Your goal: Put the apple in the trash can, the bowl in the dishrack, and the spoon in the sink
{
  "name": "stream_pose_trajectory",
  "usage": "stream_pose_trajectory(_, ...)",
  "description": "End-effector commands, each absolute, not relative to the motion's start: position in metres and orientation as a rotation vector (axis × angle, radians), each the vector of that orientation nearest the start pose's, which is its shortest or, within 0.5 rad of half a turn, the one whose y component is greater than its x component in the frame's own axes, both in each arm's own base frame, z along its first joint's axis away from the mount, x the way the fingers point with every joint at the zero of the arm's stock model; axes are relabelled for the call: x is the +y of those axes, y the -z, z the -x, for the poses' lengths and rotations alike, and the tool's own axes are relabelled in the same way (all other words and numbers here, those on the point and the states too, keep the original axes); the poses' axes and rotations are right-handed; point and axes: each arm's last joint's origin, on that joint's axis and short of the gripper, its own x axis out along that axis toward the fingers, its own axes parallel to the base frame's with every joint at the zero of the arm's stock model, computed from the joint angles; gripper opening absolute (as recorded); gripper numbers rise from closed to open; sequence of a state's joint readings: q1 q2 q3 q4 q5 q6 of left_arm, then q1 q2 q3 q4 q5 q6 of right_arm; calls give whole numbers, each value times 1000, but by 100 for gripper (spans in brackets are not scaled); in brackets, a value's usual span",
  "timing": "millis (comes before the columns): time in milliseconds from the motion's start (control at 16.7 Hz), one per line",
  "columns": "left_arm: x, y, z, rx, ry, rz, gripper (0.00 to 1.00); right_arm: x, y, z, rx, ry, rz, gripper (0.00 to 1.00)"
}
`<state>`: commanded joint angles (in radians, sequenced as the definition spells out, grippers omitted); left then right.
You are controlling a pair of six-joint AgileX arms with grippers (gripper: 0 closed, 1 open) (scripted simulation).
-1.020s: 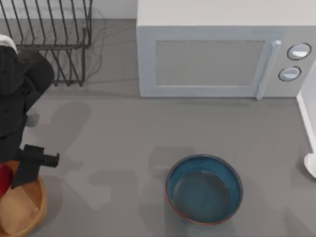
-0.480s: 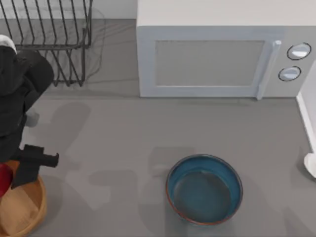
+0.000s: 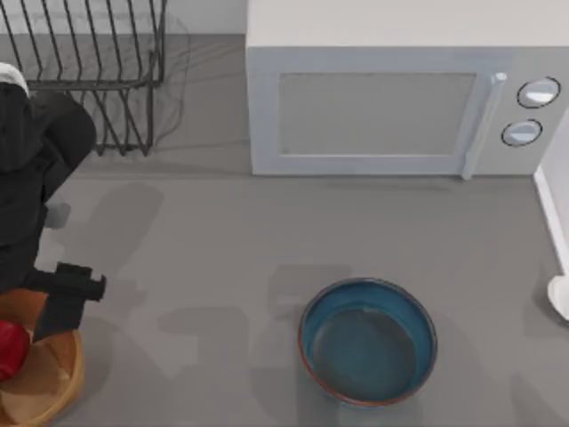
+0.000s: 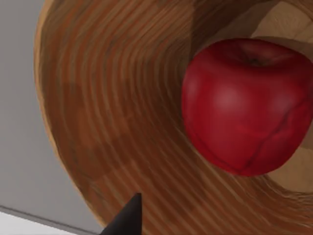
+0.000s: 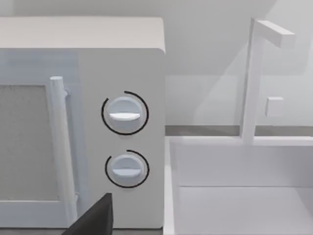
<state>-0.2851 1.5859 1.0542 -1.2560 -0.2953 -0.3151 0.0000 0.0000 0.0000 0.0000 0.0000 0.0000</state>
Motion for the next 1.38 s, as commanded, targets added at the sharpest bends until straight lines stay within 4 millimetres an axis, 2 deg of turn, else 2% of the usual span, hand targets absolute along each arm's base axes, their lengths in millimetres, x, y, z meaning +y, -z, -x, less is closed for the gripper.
stream_pose_trajectory(540,-60,-196,-243,1671,-269,-280,100,-1,-160,-106,0,0,0,100)
stream_pose_trajectory(780,-53,-200,-231,1585,-240,-224,100,-1,-160,-106,0,0,0,100)
stream_pose_trajectory(1020,-37,-209,-201,1334,-171,-104,100,-1,-160,-106,0,0,0,100)
stream_pose_trajectory(1200,-24,-214,-171,1053,-111,-16,100,-1,-160,-106,0,0,0,100)
stream_pose_trajectory(1380,-14,-208,-141,740,-58,38,100,-1,-160,-106,0,0,0,100)
